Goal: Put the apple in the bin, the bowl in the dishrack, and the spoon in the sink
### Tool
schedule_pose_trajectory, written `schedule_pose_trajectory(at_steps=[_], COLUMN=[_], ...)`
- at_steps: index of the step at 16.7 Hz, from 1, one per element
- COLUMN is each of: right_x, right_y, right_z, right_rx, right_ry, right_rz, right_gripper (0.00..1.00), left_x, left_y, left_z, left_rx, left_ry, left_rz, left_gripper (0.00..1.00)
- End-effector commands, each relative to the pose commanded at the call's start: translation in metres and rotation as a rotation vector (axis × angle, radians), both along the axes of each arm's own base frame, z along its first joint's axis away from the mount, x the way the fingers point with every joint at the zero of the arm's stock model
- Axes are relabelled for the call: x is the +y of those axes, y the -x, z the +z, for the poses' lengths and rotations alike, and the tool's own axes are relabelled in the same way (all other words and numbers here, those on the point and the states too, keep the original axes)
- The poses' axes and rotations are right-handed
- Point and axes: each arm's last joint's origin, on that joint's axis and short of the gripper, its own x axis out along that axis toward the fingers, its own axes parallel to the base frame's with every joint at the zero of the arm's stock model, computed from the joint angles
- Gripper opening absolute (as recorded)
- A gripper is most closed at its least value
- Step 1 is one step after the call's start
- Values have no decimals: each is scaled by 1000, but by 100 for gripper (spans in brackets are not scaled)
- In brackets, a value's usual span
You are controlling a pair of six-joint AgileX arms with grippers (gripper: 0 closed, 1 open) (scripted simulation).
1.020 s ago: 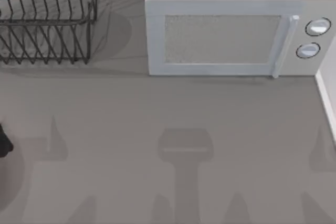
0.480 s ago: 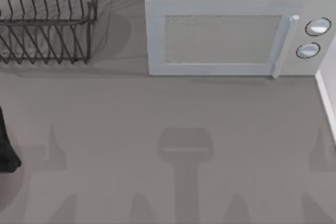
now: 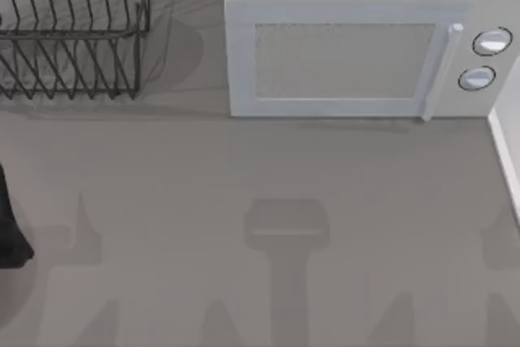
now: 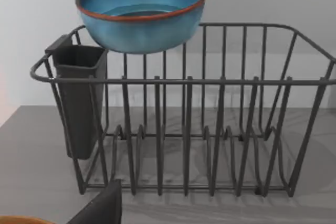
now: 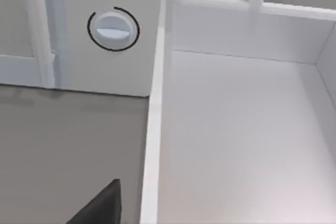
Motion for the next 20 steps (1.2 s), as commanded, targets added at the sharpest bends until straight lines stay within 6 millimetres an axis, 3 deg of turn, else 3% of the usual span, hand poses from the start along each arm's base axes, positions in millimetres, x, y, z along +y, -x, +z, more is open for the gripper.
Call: schedule_pose_trajectory(at_steps=[7, 10, 15, 20], right_x=[-13, -21, -30, -30], right_y=[-49, -71, -95, -96], right_z=[7, 7, 8, 8], right_rx=[765, 1011, 1209, 1219], right_ry=[90, 93, 84, 86], right_rz=[65, 118, 179, 186], right_gripper=[100, 100, 100, 100], left_x=[0, 0, 0, 0], left_y=[0, 0, 0, 0], left_z=[0, 0, 0, 0], left_rx=[0, 0, 0, 0], left_ry=[0, 0, 0, 0], left_rz=[0, 0, 0, 0], left_gripper=[100, 100, 100, 100])
